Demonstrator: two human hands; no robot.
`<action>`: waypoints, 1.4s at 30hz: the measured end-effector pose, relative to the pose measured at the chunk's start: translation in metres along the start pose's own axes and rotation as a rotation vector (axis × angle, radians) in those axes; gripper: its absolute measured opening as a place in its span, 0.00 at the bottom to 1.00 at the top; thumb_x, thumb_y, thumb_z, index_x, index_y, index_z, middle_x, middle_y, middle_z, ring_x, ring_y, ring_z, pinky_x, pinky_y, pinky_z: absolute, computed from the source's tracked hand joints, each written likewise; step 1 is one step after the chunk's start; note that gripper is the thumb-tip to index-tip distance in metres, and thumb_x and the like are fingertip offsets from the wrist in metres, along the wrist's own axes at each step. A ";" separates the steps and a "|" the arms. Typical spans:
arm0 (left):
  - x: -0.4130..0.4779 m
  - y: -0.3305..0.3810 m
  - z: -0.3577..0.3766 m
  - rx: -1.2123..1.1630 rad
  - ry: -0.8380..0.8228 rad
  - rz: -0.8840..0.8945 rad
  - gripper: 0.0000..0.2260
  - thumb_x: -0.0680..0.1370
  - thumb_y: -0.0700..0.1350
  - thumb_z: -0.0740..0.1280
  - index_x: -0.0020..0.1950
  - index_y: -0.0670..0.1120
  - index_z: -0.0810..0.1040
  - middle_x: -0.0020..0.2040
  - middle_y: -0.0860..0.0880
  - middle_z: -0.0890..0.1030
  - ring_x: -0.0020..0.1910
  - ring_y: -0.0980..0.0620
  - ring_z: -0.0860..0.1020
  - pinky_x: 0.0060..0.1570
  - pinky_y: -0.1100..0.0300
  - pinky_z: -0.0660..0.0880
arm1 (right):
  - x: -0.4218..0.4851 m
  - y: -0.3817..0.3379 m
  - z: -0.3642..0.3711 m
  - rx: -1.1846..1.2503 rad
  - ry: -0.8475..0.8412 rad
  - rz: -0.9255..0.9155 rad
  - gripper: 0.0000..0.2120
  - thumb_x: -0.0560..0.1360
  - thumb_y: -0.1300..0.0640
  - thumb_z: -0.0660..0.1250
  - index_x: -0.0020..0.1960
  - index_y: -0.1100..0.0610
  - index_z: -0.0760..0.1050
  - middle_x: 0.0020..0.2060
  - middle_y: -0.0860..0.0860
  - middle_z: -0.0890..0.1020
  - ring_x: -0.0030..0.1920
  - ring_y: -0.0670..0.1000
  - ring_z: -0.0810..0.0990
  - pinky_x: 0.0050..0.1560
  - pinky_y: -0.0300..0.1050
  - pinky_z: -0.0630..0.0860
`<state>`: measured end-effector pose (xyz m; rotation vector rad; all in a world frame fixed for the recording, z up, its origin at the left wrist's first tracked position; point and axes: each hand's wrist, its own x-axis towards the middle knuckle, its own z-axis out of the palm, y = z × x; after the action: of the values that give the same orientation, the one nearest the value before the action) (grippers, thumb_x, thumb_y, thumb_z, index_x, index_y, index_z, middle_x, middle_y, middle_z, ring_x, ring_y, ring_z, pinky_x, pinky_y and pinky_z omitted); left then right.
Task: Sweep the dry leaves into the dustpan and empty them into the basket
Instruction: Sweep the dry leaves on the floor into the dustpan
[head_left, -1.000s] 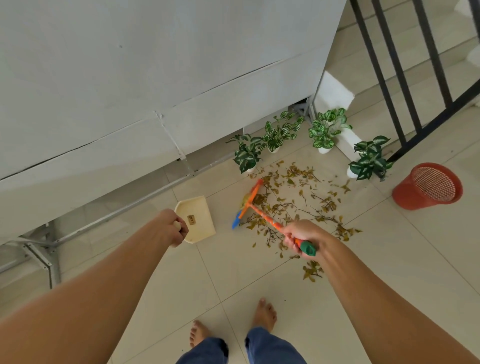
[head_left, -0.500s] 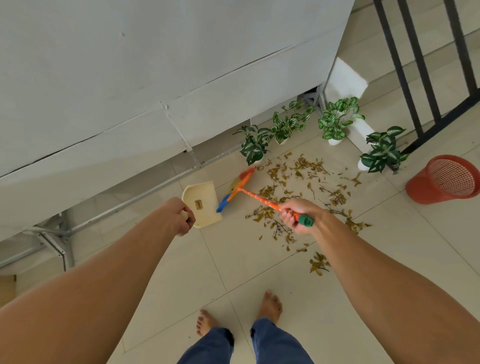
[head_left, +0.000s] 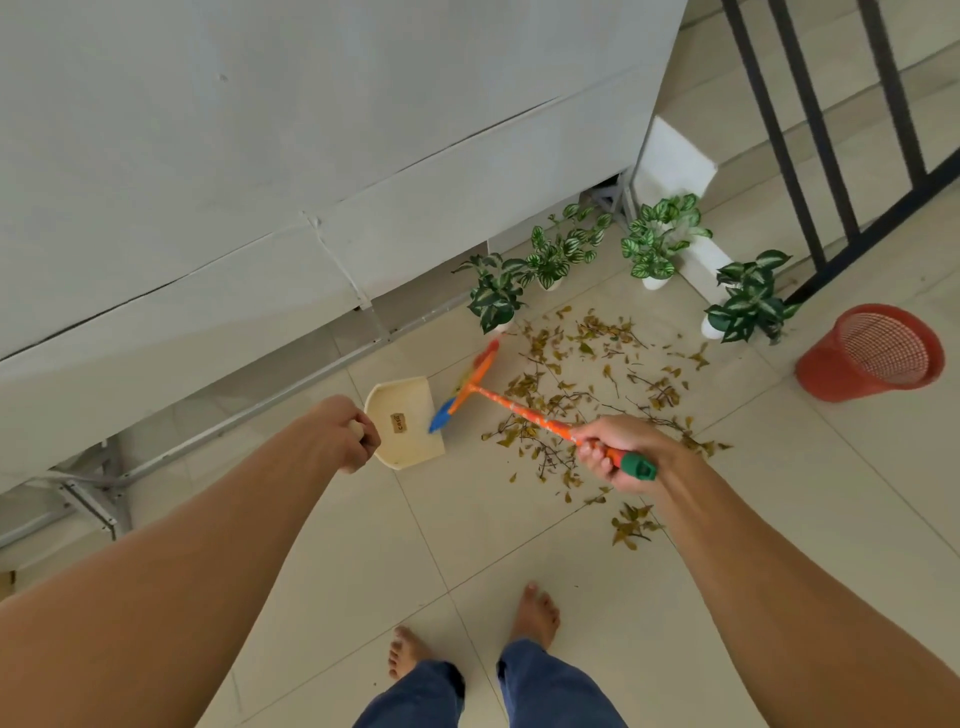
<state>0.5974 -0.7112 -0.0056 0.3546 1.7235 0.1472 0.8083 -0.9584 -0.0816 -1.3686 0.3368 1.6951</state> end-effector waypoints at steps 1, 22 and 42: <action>0.000 0.000 0.000 0.015 0.004 -0.003 0.12 0.78 0.30 0.55 0.40 0.44 0.64 0.34 0.47 0.67 0.27 0.56 0.62 0.17 0.68 0.59 | 0.004 0.000 0.002 -0.002 -0.008 -0.002 0.12 0.81 0.62 0.60 0.64 0.63 0.70 0.29 0.49 0.71 0.22 0.43 0.67 0.17 0.33 0.65; 0.008 0.002 -0.003 0.001 0.012 0.003 0.12 0.77 0.30 0.54 0.40 0.45 0.65 0.35 0.49 0.66 0.27 0.56 0.62 0.17 0.71 0.59 | -0.003 -0.001 -0.022 0.067 0.074 -0.035 0.10 0.82 0.61 0.59 0.61 0.63 0.71 0.27 0.48 0.70 0.20 0.42 0.66 0.16 0.33 0.64; 0.015 0.006 -0.011 0.018 0.028 -0.009 0.11 0.77 0.30 0.54 0.41 0.44 0.66 0.35 0.48 0.65 0.28 0.56 0.61 0.17 0.72 0.60 | 0.024 -0.017 -0.019 0.195 0.105 -0.043 0.09 0.82 0.61 0.59 0.62 0.62 0.69 0.27 0.49 0.70 0.19 0.43 0.67 0.15 0.33 0.65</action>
<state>0.5850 -0.6992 -0.0156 0.3598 1.7546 0.1311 0.8338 -0.9508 -0.1041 -1.3131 0.5144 1.5162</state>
